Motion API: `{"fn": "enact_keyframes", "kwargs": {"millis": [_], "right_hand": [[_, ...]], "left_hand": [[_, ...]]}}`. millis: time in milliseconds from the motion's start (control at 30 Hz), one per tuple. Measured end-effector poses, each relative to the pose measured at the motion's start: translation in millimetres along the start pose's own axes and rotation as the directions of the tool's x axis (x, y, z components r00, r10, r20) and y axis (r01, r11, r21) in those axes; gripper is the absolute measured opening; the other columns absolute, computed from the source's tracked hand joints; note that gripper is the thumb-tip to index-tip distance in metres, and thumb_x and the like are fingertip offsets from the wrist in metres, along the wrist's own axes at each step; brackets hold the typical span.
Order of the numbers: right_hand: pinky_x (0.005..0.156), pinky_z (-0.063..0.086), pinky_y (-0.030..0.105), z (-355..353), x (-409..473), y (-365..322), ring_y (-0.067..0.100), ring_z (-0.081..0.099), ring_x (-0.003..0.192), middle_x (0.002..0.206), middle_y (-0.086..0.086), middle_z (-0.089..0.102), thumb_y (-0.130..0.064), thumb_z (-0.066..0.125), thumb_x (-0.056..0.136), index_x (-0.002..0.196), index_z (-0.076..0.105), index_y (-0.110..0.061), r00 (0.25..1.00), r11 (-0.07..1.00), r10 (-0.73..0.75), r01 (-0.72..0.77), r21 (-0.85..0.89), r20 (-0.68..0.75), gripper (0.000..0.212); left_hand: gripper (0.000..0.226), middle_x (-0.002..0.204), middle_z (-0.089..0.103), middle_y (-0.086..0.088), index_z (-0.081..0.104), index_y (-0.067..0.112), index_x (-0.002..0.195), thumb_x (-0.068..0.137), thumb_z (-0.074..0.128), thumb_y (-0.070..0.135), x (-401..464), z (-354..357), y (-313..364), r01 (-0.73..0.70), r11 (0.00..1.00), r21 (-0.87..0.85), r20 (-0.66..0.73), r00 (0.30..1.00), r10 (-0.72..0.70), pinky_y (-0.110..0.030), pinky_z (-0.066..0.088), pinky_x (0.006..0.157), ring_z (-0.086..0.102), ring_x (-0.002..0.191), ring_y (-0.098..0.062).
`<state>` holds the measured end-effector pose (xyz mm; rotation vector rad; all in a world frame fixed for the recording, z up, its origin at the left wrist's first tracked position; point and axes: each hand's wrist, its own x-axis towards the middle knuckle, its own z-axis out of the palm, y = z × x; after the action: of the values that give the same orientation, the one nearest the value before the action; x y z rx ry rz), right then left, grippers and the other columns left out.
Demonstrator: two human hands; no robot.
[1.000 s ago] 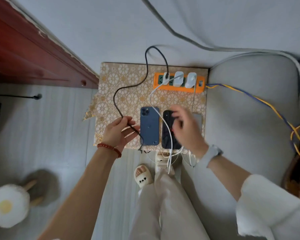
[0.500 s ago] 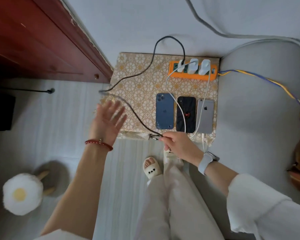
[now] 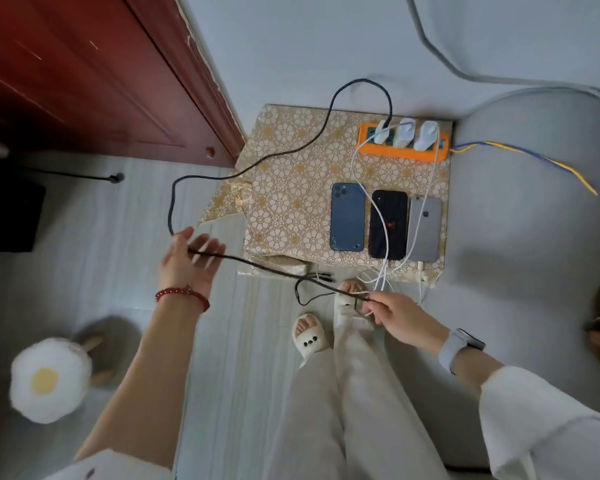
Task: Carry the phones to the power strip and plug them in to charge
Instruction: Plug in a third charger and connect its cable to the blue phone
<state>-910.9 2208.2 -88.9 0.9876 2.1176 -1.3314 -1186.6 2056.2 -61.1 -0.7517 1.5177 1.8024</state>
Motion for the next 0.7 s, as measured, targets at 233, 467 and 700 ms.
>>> {"fn": "enact_keyframes", "kwargs": {"millis": [233,467,700], "right_hand": [[0.053,0.034,0.018,21,28,-69,0.001,0.046,0.053,0.068,-0.006,0.057,-0.019,0.043,0.094,0.090,0.066,-0.011,0.985,0.983,-0.164,0.167,0.072,-0.051,0.025],[0.052,0.038,0.011,-1,5,-13,0.003,0.048,0.056,0.073,-0.004,0.059,-0.017,0.043,0.093,0.089,0.061,-0.010,0.996,0.998,-0.037,0.040,-0.039,0.075,0.020],[0.049,0.037,0.008,28,16,-64,-0.007,0.047,0.044,0.061,-0.017,0.048,-0.014,0.043,0.094,0.088,0.065,-0.006,0.986,0.983,-0.164,0.167,0.078,-0.035,0.024]], "left_hand": [[0.026,0.067,0.069,0.002,0.055,0.012,0.085,0.097,0.034,0.023,-44,33,-74,0.100,0.969,0.228,0.338,0.925,-0.175,-0.031,0.058,0.066,0.069,0.073,-0.018],[0.035,0.039,0.049,0.005,0.044,0.014,0.064,0.096,0.030,0.018,5,-20,-21,0.017,0.988,-0.154,-0.073,0.997,-0.029,-0.032,0.049,0.059,0.053,0.041,-0.013],[0.023,0.075,0.066,-0.006,0.052,0.009,0.086,0.094,0.041,0.028,-28,5,-67,0.197,0.980,0.010,0.173,0.965,-0.195,-0.037,0.056,0.071,0.066,0.073,-0.024]]}}
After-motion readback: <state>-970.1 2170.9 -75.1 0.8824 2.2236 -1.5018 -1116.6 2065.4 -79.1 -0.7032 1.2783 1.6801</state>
